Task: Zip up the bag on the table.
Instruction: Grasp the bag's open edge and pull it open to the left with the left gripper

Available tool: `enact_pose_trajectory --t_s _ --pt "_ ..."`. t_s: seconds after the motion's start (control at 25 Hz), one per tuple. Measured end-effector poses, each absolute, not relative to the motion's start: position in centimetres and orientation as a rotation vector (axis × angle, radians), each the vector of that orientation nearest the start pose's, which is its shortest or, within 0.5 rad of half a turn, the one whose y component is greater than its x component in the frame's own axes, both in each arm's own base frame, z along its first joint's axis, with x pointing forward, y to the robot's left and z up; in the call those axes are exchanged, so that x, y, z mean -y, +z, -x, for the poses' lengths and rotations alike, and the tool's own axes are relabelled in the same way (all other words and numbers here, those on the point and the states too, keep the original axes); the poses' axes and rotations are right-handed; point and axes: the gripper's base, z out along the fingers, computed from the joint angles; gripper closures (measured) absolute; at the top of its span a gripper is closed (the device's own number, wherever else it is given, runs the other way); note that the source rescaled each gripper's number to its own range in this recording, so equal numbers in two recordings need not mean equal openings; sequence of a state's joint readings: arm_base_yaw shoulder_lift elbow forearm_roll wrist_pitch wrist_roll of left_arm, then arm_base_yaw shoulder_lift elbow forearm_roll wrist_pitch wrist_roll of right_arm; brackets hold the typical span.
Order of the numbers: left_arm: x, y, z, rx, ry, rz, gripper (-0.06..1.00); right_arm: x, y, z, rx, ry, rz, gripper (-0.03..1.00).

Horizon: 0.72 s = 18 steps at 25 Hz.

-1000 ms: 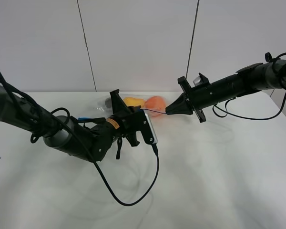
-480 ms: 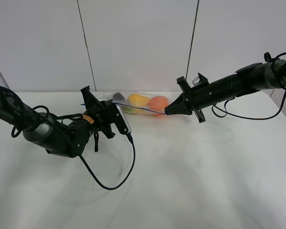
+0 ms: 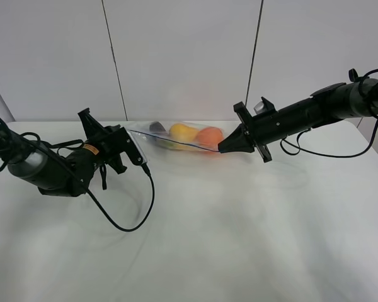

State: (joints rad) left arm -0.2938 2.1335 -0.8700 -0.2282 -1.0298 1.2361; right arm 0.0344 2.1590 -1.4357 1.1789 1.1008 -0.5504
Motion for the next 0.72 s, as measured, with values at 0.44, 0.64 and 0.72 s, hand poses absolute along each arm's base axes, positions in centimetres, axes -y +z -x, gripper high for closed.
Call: enact_pose_trajectory --t_s 0.44,0.64,0.72 --pt "7.5 10.4 -38.2 -1.464 0.801 -1.034 0.94 -8.9 15.6 -41.5 -2.668 1.442 -0.12 0.97" --pt "7.5 10.4 -38.2 -1.463 0.8 -1.034 0.94 -8.9 15.6 -41.5 -2.668 1.442 -0.12 0.97" --pt "7.5 10.4 -38.2 -1.461 0.799 -1.037 0.94 -8.9 15.6 -41.5 -2.668 1.442 -0.12 0.97"
